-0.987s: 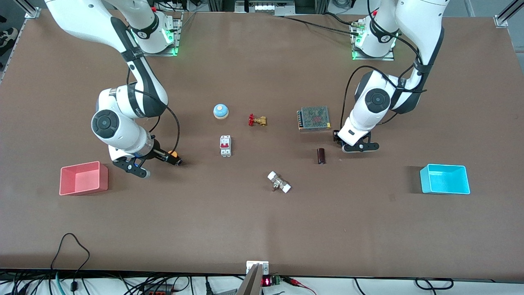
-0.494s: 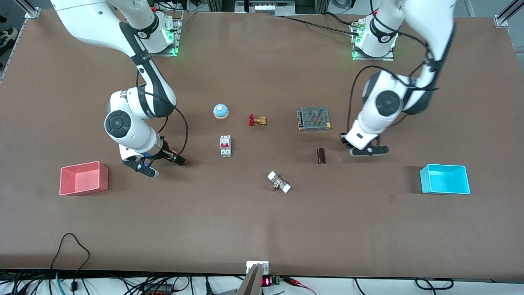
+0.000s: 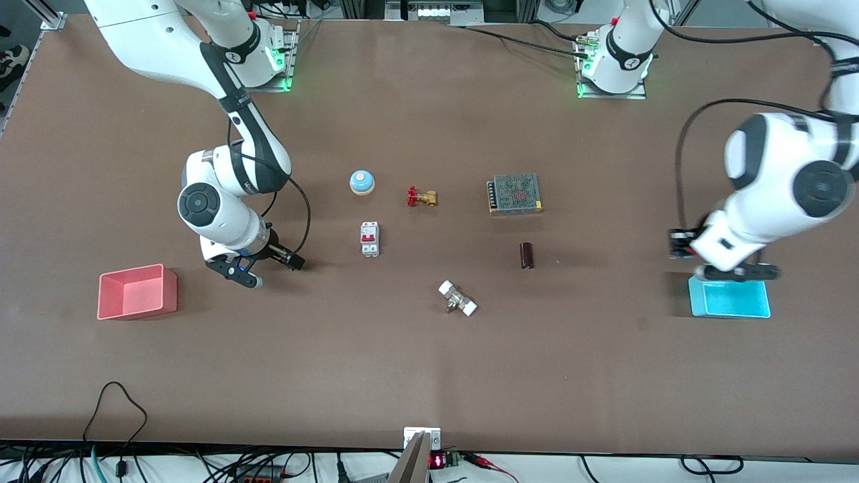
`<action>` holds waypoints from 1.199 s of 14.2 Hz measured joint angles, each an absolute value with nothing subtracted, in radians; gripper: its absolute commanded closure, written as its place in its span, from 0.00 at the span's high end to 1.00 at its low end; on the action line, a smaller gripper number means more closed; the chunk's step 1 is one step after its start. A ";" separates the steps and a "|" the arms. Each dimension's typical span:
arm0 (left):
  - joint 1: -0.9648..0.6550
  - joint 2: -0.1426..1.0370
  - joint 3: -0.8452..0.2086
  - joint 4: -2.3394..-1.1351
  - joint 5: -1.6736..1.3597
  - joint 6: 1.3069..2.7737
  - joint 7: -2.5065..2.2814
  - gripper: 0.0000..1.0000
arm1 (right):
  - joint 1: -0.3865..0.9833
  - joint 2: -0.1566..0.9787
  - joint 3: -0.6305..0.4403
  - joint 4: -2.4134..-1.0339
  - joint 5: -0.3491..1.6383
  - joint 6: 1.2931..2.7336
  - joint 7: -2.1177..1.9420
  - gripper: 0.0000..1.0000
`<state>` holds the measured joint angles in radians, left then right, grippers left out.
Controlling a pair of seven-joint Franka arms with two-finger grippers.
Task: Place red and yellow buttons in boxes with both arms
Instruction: 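Lift the red button with the left gripper and carry it over the cyan box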
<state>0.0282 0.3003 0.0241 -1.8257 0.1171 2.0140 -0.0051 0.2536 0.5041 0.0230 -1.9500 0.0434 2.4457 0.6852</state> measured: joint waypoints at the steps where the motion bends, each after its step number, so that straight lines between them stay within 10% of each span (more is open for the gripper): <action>1: 0.071 0.330 0.025 -1.805 0.132 2.026 0.037 0.28 | 0.254 0.504 0.023 -1.950 0.043 2.446 0.686 0.84; 11: 0.233 0.569 0.009 -1.674 0.138 2.193 0.276 0.28 | 0.254 0.506 0.026 -1.951 0.043 2.446 0.687 0.29; 16: 0.242 0.623 0.007 -1.675 0.137 2.256 0.276 0.31 | 0.254 0.505 0.026 -1.948 0.043 2.448 0.660 0.27; 17: 0.247 0.635 0.007 -1.675 0.137 2.261 0.276 0.46 | 0.251 0.499 0.026 -1.942 0.043 2.442 0.631 0.27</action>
<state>0.2468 0.6353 0.0069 -1.6748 0.1372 2.2613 0.2758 0.2510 0.4991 0.0256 -1.9424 0.0426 2.4422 0.6307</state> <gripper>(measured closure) 0.577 0.621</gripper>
